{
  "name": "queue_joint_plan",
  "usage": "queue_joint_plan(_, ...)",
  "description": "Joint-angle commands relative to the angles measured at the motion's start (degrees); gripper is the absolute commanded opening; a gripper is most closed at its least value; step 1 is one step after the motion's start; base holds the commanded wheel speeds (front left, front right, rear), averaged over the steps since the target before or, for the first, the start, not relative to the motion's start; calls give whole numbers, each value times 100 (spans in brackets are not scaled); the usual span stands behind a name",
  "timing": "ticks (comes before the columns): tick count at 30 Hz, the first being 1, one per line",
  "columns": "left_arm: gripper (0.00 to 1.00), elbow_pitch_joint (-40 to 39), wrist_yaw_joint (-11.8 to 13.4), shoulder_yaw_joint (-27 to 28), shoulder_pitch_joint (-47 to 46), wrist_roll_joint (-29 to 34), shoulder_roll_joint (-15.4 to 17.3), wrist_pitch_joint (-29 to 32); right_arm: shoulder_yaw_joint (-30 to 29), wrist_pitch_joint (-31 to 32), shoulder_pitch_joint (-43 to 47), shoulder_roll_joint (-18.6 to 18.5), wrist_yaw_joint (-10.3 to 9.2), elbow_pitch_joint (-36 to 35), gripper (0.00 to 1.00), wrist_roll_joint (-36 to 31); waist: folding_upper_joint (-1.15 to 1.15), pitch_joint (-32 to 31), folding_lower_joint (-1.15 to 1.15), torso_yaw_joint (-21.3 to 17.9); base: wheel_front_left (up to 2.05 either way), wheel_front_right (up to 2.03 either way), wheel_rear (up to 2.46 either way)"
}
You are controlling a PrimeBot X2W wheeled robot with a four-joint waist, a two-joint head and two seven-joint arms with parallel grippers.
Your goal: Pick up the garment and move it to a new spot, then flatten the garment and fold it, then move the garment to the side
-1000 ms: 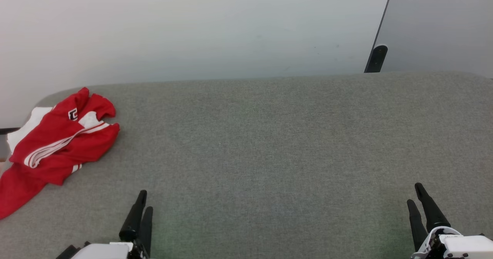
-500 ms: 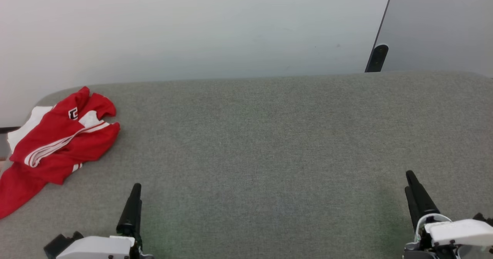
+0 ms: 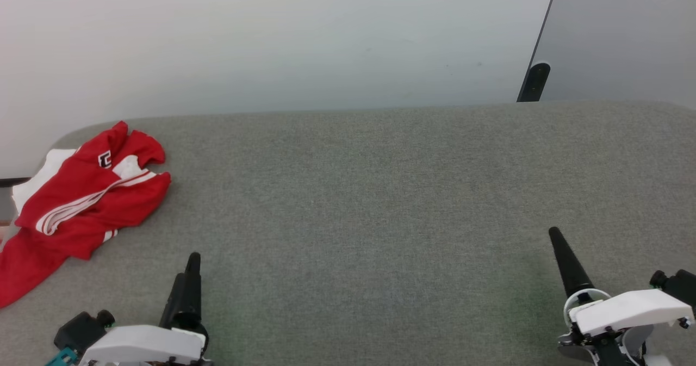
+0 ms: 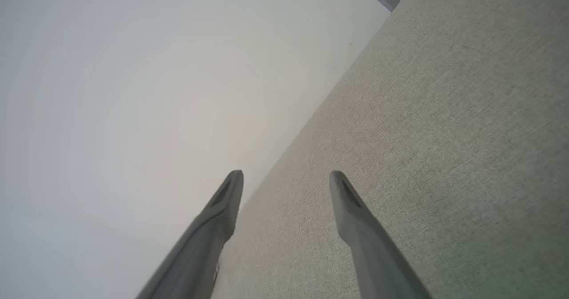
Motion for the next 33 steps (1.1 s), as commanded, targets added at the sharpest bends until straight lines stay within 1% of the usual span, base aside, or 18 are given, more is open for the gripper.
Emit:
queue_joint_plan(1,100,-118,35,-23,-49,371,80,-68,102,-74,-204,-74,-2,-36,100,-224,0,0,0,-1,0,0,0)
queue_joint_plan(11,100,-186,86,-76,-13,1458,108,-268,356,-291,-387,-235,-3,90,100,-1306,0,40,0,-11,0,0,0)
queue_joint_plan(21,100,-250,226,-196,-31,2514,252,-451,270,-482,-498,-254,-3,169,100,-2371,0,92,0,-46,0,0,0)
queue_joint_plan(26,100,-289,291,-262,-24,2908,297,-536,131,-563,-494,-196,-4,159,100,-2842,0,112,0,-63,0,0,0)
queue_joint_plan(33,100,-338,353,-321,17,3345,339,-649,148,-679,-517,-168,-4,177,100,-3353,0,114,0,-74,0,0,0)
